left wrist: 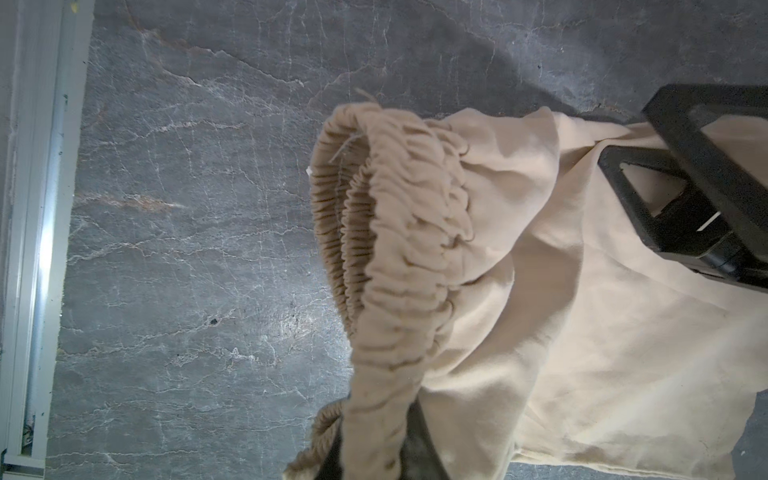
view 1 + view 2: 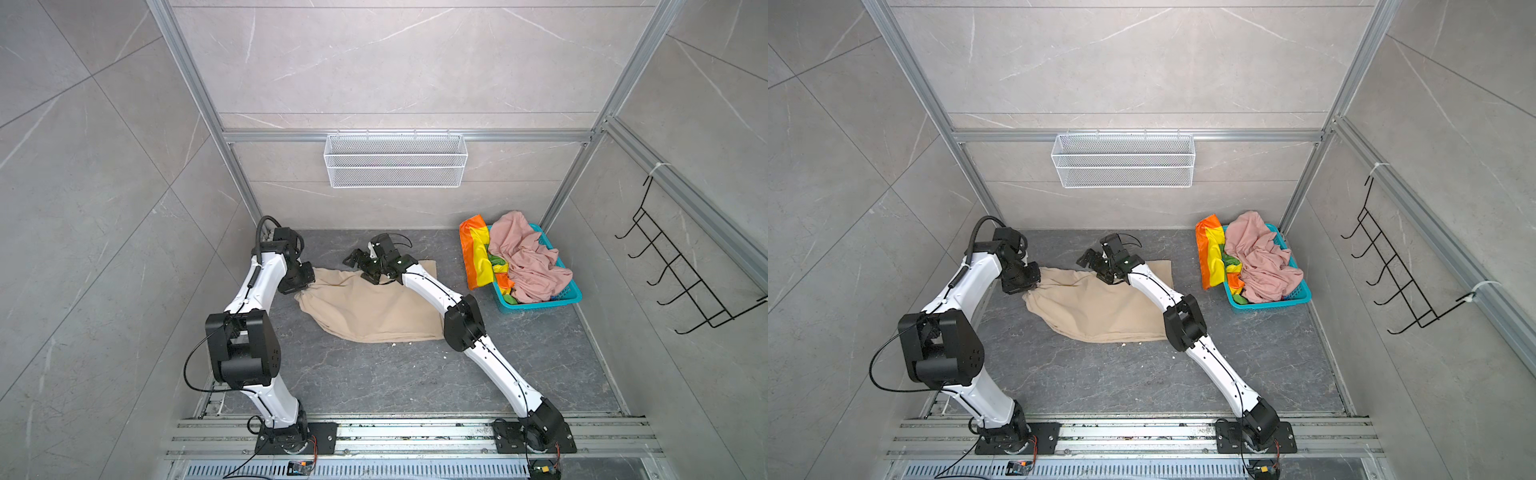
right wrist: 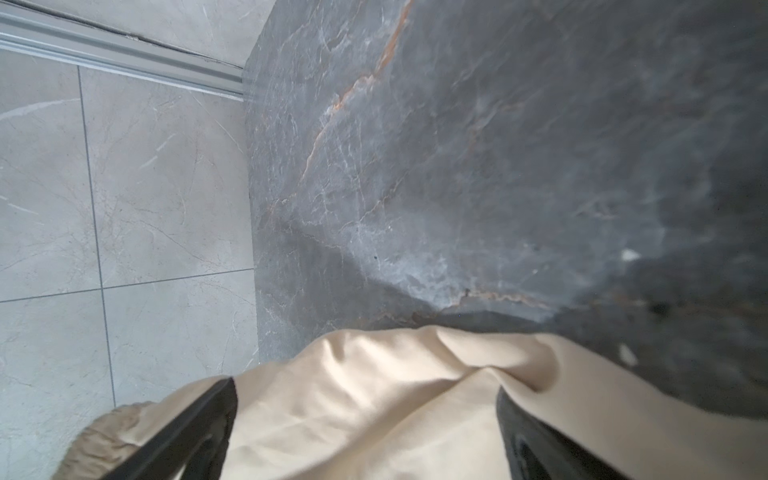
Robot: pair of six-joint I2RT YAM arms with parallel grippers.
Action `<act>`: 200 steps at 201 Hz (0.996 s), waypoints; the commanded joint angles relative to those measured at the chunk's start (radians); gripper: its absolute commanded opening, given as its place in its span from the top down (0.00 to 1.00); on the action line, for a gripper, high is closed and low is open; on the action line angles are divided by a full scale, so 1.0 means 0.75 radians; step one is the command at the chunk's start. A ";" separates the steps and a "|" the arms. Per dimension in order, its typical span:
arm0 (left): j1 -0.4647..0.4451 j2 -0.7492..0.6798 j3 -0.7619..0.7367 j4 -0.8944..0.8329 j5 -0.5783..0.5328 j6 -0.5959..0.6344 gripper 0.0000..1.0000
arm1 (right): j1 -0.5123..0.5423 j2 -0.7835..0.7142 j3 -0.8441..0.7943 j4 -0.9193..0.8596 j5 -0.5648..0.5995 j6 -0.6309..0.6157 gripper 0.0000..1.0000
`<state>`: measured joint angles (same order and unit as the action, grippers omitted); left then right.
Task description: Fold and stack the shorts
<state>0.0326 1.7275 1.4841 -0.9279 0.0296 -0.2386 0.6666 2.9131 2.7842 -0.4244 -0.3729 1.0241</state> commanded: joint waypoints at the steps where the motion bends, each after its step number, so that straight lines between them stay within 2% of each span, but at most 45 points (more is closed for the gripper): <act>1: -0.005 -0.064 -0.023 0.034 0.058 0.002 1.00 | -0.023 -0.009 0.062 -0.122 0.058 -0.056 0.01; 32: -0.004 -0.054 -0.022 0.047 0.082 -0.008 1.00 | -0.034 -0.189 0.015 -0.163 0.084 -0.152 0.01; 78: -0.005 -0.096 -0.021 0.057 0.076 -0.012 1.00 | -0.028 -0.531 -0.251 -0.235 0.111 -0.281 0.01; 100: -0.005 -0.108 -0.015 0.057 0.059 0.000 1.00 | -0.017 -0.714 -0.583 -0.213 0.120 -0.298 0.01; 120: -0.007 -0.120 -0.015 0.063 0.069 -0.008 1.00 | 0.020 -0.927 -0.998 -0.019 0.125 -0.269 0.01; 140: -0.013 -0.137 -0.030 0.087 0.071 -0.018 1.00 | 0.060 -1.070 -1.306 0.136 0.108 -0.199 0.00; 160: -0.018 -0.140 -0.035 0.098 0.081 -0.027 1.00 | 0.129 -1.147 -1.482 0.219 0.117 -0.161 0.01; 200: -0.023 -0.163 -0.048 0.111 0.070 -0.030 1.00 | 0.287 -1.157 -1.664 0.322 0.141 -0.062 0.01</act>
<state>0.0193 1.6581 1.4509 -0.8677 0.0734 -0.2527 0.8181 2.0773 1.5925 -0.2859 -0.2905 0.9134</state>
